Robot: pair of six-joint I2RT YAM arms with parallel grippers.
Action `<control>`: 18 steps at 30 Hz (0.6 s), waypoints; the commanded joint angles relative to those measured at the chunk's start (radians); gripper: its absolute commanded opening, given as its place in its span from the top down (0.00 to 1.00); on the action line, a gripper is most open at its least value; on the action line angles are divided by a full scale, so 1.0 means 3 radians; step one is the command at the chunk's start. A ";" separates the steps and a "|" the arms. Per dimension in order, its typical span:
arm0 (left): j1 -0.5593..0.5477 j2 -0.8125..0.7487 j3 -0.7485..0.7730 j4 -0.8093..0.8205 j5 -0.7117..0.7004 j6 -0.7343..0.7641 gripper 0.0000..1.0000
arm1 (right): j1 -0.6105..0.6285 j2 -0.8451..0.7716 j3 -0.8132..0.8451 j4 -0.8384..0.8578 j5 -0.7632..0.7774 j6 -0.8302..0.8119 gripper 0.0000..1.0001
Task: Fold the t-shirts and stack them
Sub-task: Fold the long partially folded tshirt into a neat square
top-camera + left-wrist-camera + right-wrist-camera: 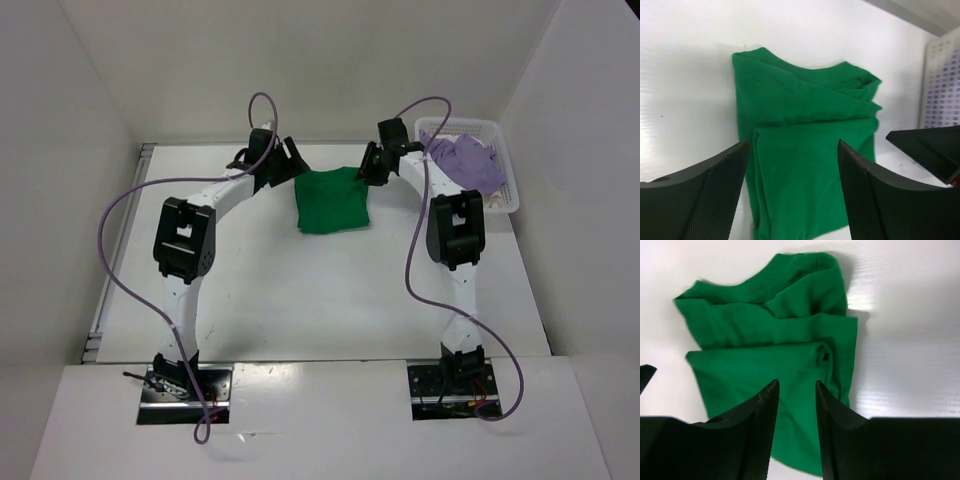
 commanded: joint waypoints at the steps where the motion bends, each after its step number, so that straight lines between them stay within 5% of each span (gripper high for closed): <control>1: -0.0001 0.0263 0.0246 -0.0059 -0.0021 0.0132 0.23 | -0.0002 0.0260 0.0576 -0.0215 0.0035 -0.0072 0.57; 18: -0.0001 0.0365 0.0184 0.0038 0.0173 0.0158 0.40 | -0.0002 0.0624 0.0710 -0.0303 0.0127 -0.0041 0.64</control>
